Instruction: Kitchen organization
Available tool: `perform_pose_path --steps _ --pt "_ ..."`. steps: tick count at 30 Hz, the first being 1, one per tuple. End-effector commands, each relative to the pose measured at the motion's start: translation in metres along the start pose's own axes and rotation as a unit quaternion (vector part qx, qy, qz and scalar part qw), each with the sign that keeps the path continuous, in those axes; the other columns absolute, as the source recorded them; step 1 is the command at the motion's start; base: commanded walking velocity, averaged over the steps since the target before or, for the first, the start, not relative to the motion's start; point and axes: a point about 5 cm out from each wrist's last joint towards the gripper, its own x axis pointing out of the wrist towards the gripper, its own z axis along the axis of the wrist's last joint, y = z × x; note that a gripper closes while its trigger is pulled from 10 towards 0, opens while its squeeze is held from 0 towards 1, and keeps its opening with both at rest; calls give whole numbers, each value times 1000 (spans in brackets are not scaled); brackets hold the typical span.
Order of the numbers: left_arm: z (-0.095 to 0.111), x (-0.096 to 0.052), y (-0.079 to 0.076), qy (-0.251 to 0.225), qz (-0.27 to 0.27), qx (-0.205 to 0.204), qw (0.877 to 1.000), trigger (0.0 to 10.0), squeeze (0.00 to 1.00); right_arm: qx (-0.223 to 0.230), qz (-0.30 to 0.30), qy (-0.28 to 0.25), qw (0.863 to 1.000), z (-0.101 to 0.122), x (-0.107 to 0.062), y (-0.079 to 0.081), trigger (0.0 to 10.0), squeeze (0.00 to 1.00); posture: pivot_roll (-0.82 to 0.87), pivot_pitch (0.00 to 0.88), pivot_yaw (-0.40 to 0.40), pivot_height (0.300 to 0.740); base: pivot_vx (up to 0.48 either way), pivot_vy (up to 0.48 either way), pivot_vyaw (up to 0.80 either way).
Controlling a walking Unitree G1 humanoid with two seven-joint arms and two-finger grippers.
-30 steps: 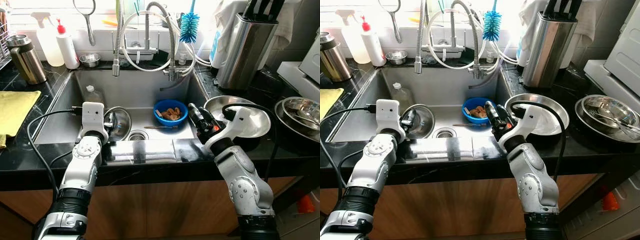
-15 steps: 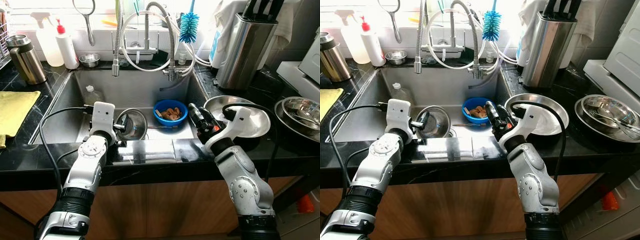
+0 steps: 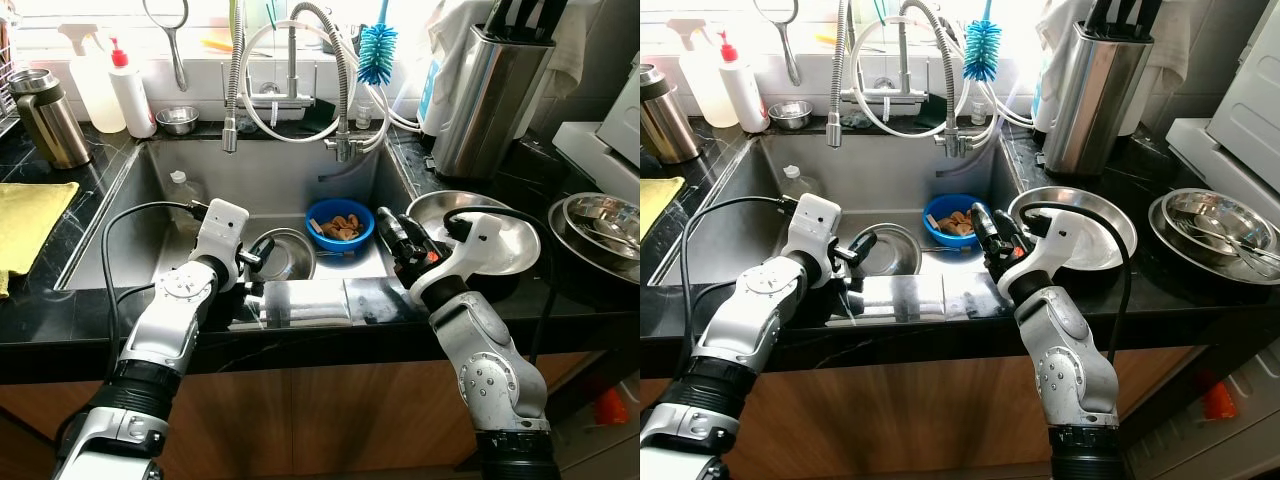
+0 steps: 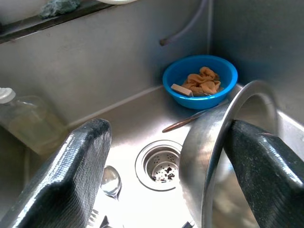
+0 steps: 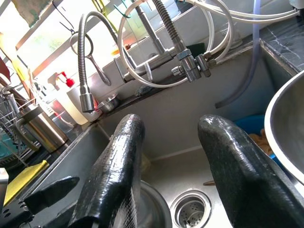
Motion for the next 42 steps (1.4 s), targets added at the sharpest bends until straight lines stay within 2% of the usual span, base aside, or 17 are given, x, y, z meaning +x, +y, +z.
perform_pose_path --steps 1,9,25,28,29,34,39,42 --pt "3 0 -4 8 -24 23 999 10000 0 -1 -7 2 1000 0 0 -2 10000 0 -12 38 -37 740 0 0 0" --pt "4 -4 -7 14 -94 61 994 10000 0 -1 -5 5 1000 -1 0 -2 10000 0 -11 39 -35 740 0 0 0" --pt "1 -10 -11 24 -140 50 989 10000 0 -2 -2 8 1000 -1 0 -1 10000 0 -11 37 -35 740 0 0 0" --pt "-2 -12 -13 27 -152 59 986 10000 0 -3 -2 9 1000 -2 0 -2 10000 0 -10 33 -36 740 0 0 0" --pt "-1 -12 -14 25 -152 48 987 10000 0 -3 -2 9 1000 -2 0 -2 10000 0 -10 33 -36 740 0 0 0" --pt "3 -10 -13 17 -135 18 991 10000 0 -3 -2 9 1000 -2 0 -2 10000 0 -11 31 -37 740 0 0 0" --pt "3 -2 5 31 -40 -41 998 10000 0 -2 -4 9 1000 -2 1 -2 10000 0 -9 30 -37 740 0 0 0" --pt "2 -1 8 36 -25 -50 998 10000 0 -2 -5 9 1000 -2 1 -2 10000 0 -9 33 -36 740 0 0 0"
